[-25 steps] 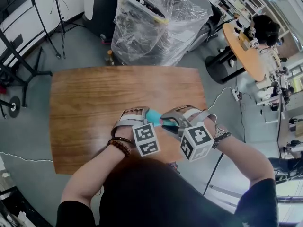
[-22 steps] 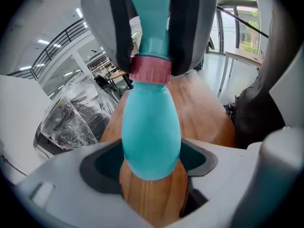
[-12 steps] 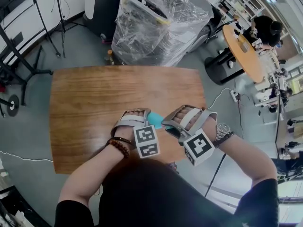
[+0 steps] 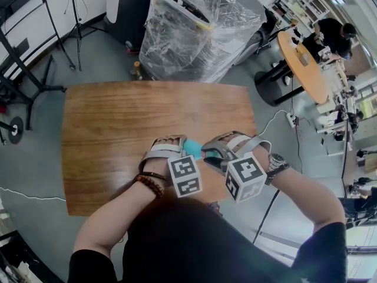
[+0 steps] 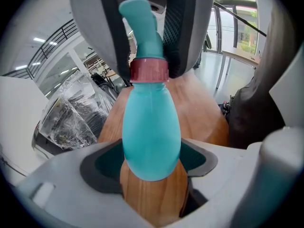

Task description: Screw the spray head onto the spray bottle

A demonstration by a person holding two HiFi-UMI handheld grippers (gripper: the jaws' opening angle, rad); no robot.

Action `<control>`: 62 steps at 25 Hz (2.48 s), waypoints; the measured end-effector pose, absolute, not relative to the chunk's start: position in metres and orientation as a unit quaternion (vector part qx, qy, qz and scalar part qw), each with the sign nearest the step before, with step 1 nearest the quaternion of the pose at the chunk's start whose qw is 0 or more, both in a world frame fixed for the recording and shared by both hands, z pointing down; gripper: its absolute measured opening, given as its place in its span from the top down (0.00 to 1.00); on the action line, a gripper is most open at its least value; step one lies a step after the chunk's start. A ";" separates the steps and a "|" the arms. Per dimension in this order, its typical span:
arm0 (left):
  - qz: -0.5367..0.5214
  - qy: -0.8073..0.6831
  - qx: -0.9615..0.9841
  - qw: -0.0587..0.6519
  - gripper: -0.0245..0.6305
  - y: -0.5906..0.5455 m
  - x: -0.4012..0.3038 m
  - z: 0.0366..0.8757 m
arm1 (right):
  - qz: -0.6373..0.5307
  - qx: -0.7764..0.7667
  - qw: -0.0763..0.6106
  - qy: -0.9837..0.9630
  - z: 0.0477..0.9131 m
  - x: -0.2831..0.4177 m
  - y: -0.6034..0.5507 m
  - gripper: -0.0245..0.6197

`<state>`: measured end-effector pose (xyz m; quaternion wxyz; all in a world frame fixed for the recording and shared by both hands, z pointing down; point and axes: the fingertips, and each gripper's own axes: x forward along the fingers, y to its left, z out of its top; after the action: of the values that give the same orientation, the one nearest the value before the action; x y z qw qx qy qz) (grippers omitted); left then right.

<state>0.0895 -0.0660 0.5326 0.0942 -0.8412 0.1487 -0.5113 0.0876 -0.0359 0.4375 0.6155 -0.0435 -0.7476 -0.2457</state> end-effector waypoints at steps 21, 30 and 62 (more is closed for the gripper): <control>-0.488 0.192 -0.846 0.094 0.37 -0.071 0.091 0.531 | 0.294 0.244 0.443 -0.811 0.439 0.098 -0.068 0.77; -0.478 0.191 -0.853 0.081 0.37 -0.069 0.092 0.530 | 0.227 0.200 0.466 -0.831 0.430 0.096 -0.059 0.68; -0.523 0.142 -0.837 0.077 0.37 -0.059 0.089 0.544 | -0.483 -0.071 0.632 -0.602 0.448 0.098 -0.028 0.78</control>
<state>0.0887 -0.0588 0.5437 0.0766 -0.8369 0.1419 -0.5230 0.0975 -0.0276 0.4477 0.6322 -0.0709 -0.6018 -0.4829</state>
